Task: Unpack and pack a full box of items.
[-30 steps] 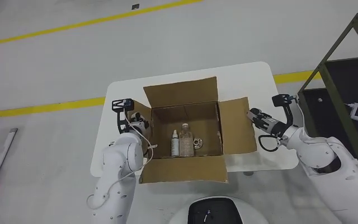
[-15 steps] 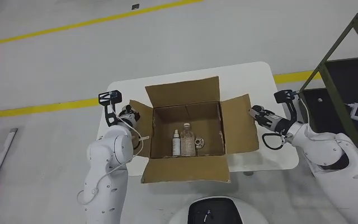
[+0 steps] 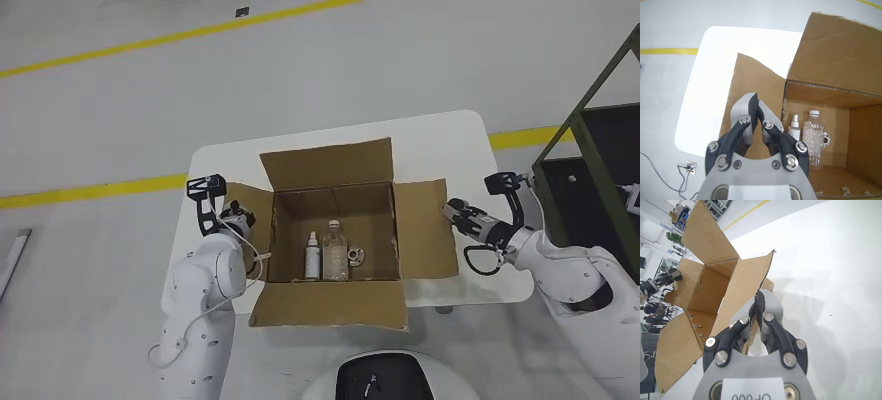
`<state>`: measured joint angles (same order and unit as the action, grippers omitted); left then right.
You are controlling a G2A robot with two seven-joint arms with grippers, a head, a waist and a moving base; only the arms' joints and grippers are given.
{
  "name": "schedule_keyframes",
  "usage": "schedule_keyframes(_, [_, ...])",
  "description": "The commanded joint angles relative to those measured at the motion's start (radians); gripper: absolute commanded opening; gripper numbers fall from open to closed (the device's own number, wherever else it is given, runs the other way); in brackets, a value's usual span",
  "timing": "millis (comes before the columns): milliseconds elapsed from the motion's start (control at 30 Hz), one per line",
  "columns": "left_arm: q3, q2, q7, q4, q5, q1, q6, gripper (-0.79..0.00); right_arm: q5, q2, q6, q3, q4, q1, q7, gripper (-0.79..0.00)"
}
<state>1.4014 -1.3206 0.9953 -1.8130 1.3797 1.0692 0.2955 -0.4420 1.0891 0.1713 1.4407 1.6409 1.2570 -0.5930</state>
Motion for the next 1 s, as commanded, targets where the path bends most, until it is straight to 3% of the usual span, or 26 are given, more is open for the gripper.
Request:
schedule_keyframes(0, [0.000, -0.002, 0.001, 0.024, -0.008, -0.003, 0.015, -0.785, 0.001, 0.000, -0.002, -0.002, -0.009, -0.001, 0.005, -0.785])
schedule_keyframes(300, [-0.030, -0.007, 0.015, 0.041, 0.008, -0.015, 0.002, -0.785, 0.008, -0.002, 0.005, 0.005, -0.018, 0.006, 0.001, -0.785])
schedule_keyframes(367, [-0.041, -0.009, 0.013, 0.042, 0.010, -0.015, 0.007, -0.785, 0.010, -0.003, 0.006, 0.008, -0.015, 0.006, -0.002, -0.720])
schedule_keyframes(433, [-0.054, -0.012, 0.015, 0.032, 0.004, -0.018, 0.009, -0.773, 0.012, -0.004, 0.008, 0.013, -0.008, 0.006, -0.005, -0.585])
schedule_keyframes(467, [-0.058, -0.013, 0.020, 0.027, -0.003, -0.021, 0.011, -0.523, 0.013, -0.005, 0.009, 0.018, -0.002, 0.007, -0.006, -0.486])
schedule_keyframes(500, [-0.063, -0.015, 0.024, 0.014, -0.026, -0.026, 0.010, -0.043, 0.013, -0.006, 0.014, 0.027, 0.007, 0.008, 0.000, -0.397])
schedule_keyframes(567, [-0.073, -0.018, 0.033, -0.002, -0.046, -0.034, 0.000, 0.000, 0.005, -0.009, 0.020, 0.046, 0.022, 0.016, 0.008, -0.092])
schedule_keyframes(600, [-0.082, -0.019, 0.037, -0.015, -0.062, -0.039, -0.008, 0.000, -0.005, -0.011, 0.021, 0.061, 0.032, 0.021, 0.021, 0.000])
schedule_keyframes(800, [-0.139, -0.033, 0.049, -0.066, -0.161, -0.044, -0.005, 0.000, -0.073, -0.016, 0.030, 0.126, 0.111, 0.067, 0.146, -0.025])
schedule_keyframes(833, [-0.152, -0.038, 0.058, -0.071, -0.237, -0.050, -0.006, 0.000, -0.058, -0.016, 0.038, 0.139, 0.120, 0.070, 0.170, -0.215])
schedule_keyframes(933, [-0.220, -0.040, 0.084, -0.078, -0.190, -0.077, -0.083, 0.000, -0.128, -0.021, 0.046, 0.171, 0.158, 0.086, 0.181, -0.508])
schedule_keyframes(967, [-0.225, -0.040, 0.086, -0.079, -0.190, -0.078, -0.084, 0.000, -0.134, -0.022, 0.048, 0.176, 0.164, 0.096, 0.191, -0.570])
